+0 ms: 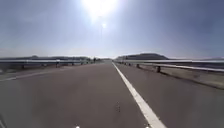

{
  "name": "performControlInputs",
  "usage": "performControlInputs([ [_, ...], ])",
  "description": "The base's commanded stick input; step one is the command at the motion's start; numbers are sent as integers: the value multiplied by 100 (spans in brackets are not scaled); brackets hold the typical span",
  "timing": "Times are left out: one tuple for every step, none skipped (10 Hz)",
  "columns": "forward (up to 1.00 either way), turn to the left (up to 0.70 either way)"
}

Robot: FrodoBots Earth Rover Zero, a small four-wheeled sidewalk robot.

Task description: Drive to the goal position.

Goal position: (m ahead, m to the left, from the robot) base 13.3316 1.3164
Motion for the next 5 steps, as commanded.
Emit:
performControlInputs([
  [85,0],
  [85,0],
  [85,0],
  [85,0],
  [85,0],
])
